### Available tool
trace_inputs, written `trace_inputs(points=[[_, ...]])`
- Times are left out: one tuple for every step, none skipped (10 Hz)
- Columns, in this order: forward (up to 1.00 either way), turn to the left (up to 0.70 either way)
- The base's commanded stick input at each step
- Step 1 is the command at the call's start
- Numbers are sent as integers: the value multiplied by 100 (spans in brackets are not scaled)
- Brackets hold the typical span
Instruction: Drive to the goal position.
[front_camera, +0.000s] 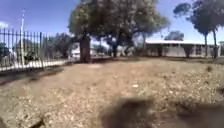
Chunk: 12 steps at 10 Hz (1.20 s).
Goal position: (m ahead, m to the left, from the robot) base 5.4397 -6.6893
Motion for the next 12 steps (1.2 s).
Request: trace_inputs(points=[[70, 0], [70, 0], [70, 0], [70, 0], [70, 0], [70, 0], [70, 0], [70, 0], [70, 0], [70, 0], [70, 0], [70, 0]])
